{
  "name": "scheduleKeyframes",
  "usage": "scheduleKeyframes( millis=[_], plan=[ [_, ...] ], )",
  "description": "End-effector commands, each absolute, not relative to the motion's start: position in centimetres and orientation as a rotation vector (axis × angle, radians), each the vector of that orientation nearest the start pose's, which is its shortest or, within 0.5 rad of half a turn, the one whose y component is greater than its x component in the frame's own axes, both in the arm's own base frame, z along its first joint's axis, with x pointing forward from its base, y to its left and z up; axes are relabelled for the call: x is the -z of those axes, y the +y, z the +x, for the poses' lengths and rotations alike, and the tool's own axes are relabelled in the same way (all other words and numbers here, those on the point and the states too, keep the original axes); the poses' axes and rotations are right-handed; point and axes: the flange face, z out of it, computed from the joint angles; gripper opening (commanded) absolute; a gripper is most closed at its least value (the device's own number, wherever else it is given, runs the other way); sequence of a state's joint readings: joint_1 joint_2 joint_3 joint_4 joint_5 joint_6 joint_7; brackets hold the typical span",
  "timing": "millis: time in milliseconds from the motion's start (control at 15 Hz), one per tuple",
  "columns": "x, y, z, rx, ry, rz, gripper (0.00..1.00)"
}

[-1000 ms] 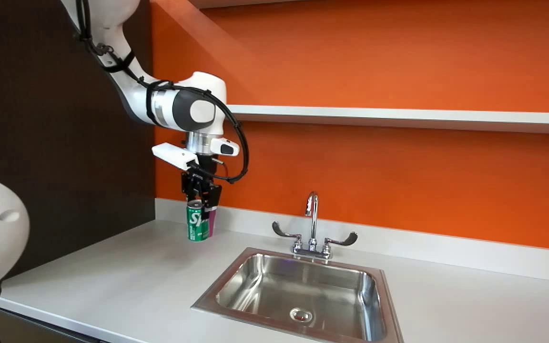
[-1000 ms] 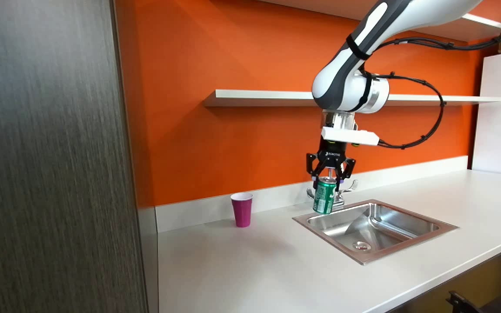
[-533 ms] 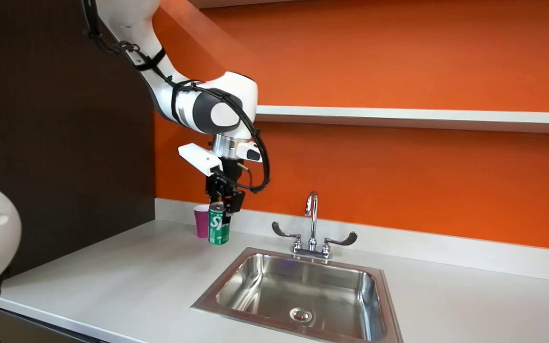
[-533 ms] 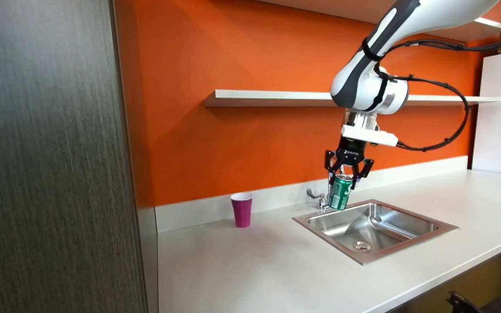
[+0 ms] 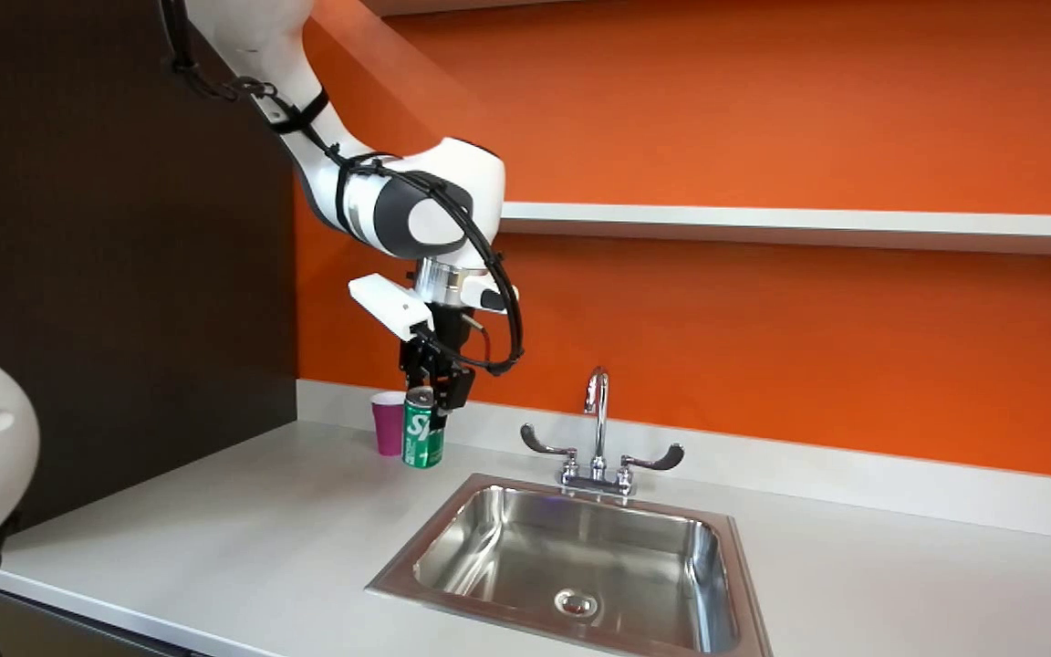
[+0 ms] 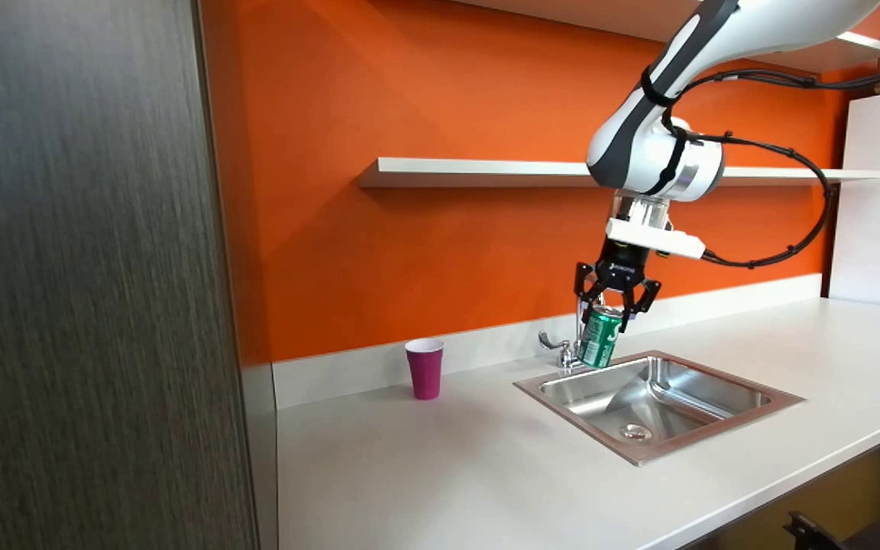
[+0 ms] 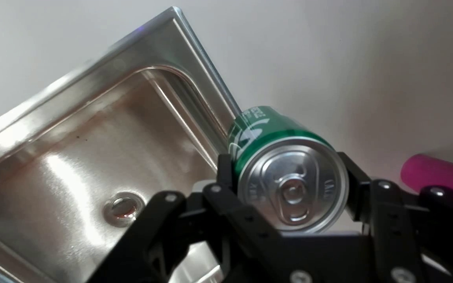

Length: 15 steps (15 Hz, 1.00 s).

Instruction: Put the green can in the sink.

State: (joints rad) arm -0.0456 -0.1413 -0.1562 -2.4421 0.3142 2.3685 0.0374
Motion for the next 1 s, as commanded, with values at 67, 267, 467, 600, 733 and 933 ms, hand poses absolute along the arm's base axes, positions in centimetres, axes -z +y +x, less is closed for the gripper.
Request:
scheduleKeyframes(
  millis=[67, 267, 467, 600, 733, 933],
  plan=[
    [-35.9, -9.3, 46.6, 0.119, 0.675, -2.82, 0.39],
    [-34.8, -11.4, 46.8, 0.132, 0.745, -2.814, 0.39],
    [-33.3, -14.6, 46.9, 0.123, 0.836, -2.812, 0.39],
    [-32.0, -16.3, 47.2, 0.106, 0.893, -2.815, 0.39],
    [-30.6, -17.5, 47.8, 0.078, 0.926, -2.815, 0.39],
    [-28.5, -18.3, 49.5, 0.029, 0.944, -2.829, 0.39]
  ],
)
